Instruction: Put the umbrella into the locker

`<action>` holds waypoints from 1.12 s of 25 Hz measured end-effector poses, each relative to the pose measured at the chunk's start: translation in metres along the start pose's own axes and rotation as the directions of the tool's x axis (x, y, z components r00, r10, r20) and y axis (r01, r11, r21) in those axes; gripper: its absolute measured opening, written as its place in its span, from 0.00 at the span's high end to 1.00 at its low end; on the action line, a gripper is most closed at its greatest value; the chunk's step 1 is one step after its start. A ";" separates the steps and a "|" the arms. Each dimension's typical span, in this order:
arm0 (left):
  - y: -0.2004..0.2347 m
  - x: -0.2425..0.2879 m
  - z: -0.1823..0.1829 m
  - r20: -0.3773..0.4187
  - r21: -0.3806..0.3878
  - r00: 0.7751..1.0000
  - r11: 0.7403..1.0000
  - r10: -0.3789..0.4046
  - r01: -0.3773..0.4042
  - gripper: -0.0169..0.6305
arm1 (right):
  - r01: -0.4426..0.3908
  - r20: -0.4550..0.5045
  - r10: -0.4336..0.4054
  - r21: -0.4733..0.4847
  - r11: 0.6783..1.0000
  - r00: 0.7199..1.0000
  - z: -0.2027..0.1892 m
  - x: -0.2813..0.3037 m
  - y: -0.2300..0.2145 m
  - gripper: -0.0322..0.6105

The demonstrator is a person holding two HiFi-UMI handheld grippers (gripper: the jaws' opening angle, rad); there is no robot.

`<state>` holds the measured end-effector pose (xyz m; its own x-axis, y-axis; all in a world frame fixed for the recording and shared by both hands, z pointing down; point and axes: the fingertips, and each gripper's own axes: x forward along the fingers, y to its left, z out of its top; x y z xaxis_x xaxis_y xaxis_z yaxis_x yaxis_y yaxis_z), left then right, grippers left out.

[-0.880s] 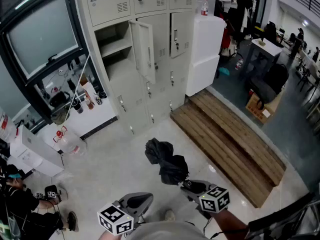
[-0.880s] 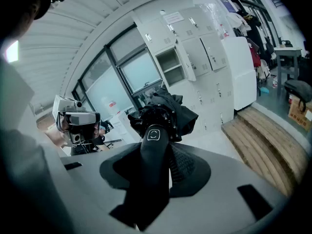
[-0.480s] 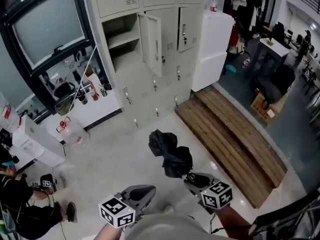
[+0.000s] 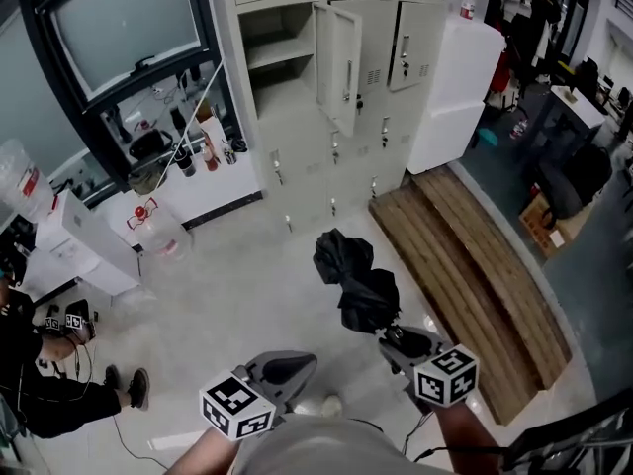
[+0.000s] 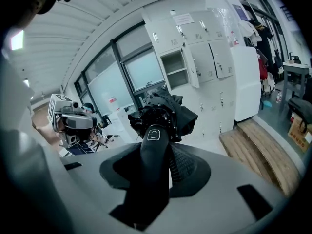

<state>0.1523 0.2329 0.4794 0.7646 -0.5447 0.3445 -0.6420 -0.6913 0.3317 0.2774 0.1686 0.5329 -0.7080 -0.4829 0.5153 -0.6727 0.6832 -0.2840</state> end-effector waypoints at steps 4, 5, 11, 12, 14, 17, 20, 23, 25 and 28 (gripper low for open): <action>0.014 -0.003 0.006 0.008 -0.013 1.000 1.000 0.013 -0.013 0.96 | 0.014 0.003 -0.013 -0.046 0.999 1.000 0.031 0.013 -0.011 0.71; 0.021 -0.003 0.010 0.010 -0.009 1.000 1.000 0.013 -0.013 0.96 | 0.018 0.012 -0.017 -0.058 0.998 1.000 0.043 0.019 -0.015 0.71; 0.083 -0.001 0.038 0.038 0.014 0.999 1.000 -0.024 0.023 0.96 | 0.056 0.055 -0.051 -0.104 0.993 0.997 0.118 0.074 -0.044 0.71; 0.096 0.000 0.043 0.037 0.022 0.999 0.999 -0.032 0.032 0.96 | 0.064 0.061 -0.057 -0.110 0.992 0.996 0.132 0.084 -0.047 0.71; 0.124 0.003 0.057 0.028 0.040 0.998 0.998 -0.054 0.052 0.96 | 0.081 0.078 -0.072 -0.114 0.990 0.994 0.165 0.105 -0.054 0.71; 0.161 0.002 0.085 0.030 0.070 0.995 0.993 -0.098 0.096 0.96 | 0.114 0.101 -0.101 -0.129 0.985 0.990 0.220 0.137 -0.063 0.71; 0.201 -0.003 0.110 0.030 0.096 0.992 0.988 -0.120 0.117 0.96 | 0.159 0.125 -0.139 -0.167 0.973 0.982 0.275 0.171 -0.069 0.71; 0.237 -0.012 0.126 0.017 0.115 0.991 0.985 -0.130 0.128 0.96 | 0.188 0.161 -0.161 -0.169 0.967 0.974 0.321 0.207 -0.074 0.71; 0.258 -0.016 0.134 0.021 0.111 0.990 0.985 -0.137 0.134 0.96 | 0.200 0.183 -0.169 -0.167 0.965 0.968 0.349 0.230 -0.078 0.71; 0.282 -0.018 0.145 0.039 0.095 0.988 0.985 -0.147 0.142 0.96 | 0.207 0.193 -0.172 -0.173 0.963 0.966 0.391 0.265 -0.087 0.71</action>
<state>-0.0342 -0.0206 0.4392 0.8521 -0.4558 0.2572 -0.5181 -0.8038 0.2923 0.0642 -0.2324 0.3779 -0.6094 -0.6901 0.3904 -0.7570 0.6528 -0.0275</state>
